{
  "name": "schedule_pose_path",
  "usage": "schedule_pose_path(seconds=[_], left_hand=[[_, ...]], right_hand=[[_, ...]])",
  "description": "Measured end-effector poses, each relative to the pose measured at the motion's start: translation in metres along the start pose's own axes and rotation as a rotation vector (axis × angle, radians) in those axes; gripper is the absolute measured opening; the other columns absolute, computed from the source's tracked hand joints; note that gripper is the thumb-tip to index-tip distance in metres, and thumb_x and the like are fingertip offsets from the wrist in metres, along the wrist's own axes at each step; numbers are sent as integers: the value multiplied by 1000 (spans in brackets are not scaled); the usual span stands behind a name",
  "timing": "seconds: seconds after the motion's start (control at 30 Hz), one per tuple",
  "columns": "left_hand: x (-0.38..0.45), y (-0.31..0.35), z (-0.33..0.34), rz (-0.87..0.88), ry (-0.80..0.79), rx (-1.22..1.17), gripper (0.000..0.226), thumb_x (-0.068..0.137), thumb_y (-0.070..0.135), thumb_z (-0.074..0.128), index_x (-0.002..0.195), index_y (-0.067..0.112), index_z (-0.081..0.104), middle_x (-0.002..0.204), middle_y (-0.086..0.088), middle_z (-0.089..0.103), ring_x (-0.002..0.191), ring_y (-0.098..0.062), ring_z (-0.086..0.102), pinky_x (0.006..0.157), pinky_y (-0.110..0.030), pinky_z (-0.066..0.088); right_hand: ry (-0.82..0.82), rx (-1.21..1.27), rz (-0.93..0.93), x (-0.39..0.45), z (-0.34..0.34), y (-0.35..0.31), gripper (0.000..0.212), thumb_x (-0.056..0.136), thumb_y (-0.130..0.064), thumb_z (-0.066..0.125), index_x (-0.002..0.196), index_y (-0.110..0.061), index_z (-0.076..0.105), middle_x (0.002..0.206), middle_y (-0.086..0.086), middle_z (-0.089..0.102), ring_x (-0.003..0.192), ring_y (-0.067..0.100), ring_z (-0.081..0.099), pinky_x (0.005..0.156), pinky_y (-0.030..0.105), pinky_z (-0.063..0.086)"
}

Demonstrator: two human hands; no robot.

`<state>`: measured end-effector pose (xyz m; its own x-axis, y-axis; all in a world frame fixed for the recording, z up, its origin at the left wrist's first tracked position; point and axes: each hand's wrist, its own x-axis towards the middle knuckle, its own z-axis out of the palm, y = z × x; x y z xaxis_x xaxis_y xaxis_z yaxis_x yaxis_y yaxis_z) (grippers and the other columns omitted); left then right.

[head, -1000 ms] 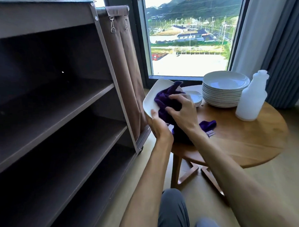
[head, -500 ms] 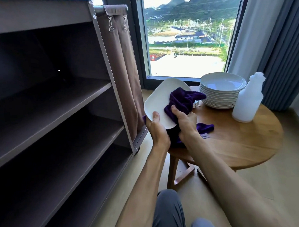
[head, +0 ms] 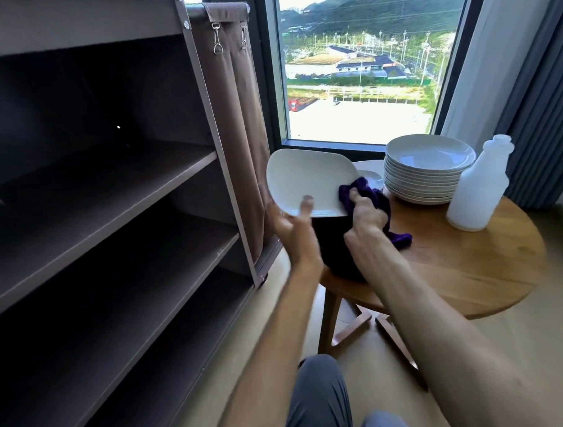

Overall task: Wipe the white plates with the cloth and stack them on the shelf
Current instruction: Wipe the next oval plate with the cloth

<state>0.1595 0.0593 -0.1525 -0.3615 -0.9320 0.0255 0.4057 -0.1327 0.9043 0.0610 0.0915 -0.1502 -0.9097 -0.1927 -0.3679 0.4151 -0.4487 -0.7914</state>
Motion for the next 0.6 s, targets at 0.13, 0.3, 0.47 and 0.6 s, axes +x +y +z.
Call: schedule_pose_path(seconds=[0.13, 0.3, 0.47, 0.6], left_hand=[[-4, -12, 10, 61, 207, -62, 49, 97, 3, 63, 134, 30, 45, 127, 2, 61, 120, -20, 63, 102, -31, 53], [22, 23, -25, 151, -146, 315, 46, 97, 6, 63, 140, 14, 51, 123, -2, 65, 108, -12, 65, 79, -17, 58], [65, 72, -26, 228, -481, 595, 47, 99, 8, 61, 144, 16, 47, 126, -5, 62, 117, -18, 59, 92, -30, 56], [38, 50, -4, 138, -358, 326, 58, 100, 18, 62, 151, 24, 36, 133, -3, 58, 117, -18, 62, 95, -35, 58]], right_hand=[[-64, 41, 47, -10, -4, 24, 20, 80, -8, 83, 88, -11, 65, 93, 10, 73, 77, 24, 70, 79, 39, 60], [-294, -191, -141, 14, -29, -6, 21, 76, -2, 83, 92, -6, 70, 96, 13, 75, 91, 30, 73, 87, 44, 61], [-527, -459, -230, 18, -31, -20, 28, 71, -6, 86, 97, -9, 75, 97, 14, 77, 94, 32, 74, 90, 45, 59], [-422, -263, -172, 6, -13, -10, 20, 81, -8, 81, 99, -7, 73, 105, 22, 75, 99, 37, 73, 92, 48, 60]])
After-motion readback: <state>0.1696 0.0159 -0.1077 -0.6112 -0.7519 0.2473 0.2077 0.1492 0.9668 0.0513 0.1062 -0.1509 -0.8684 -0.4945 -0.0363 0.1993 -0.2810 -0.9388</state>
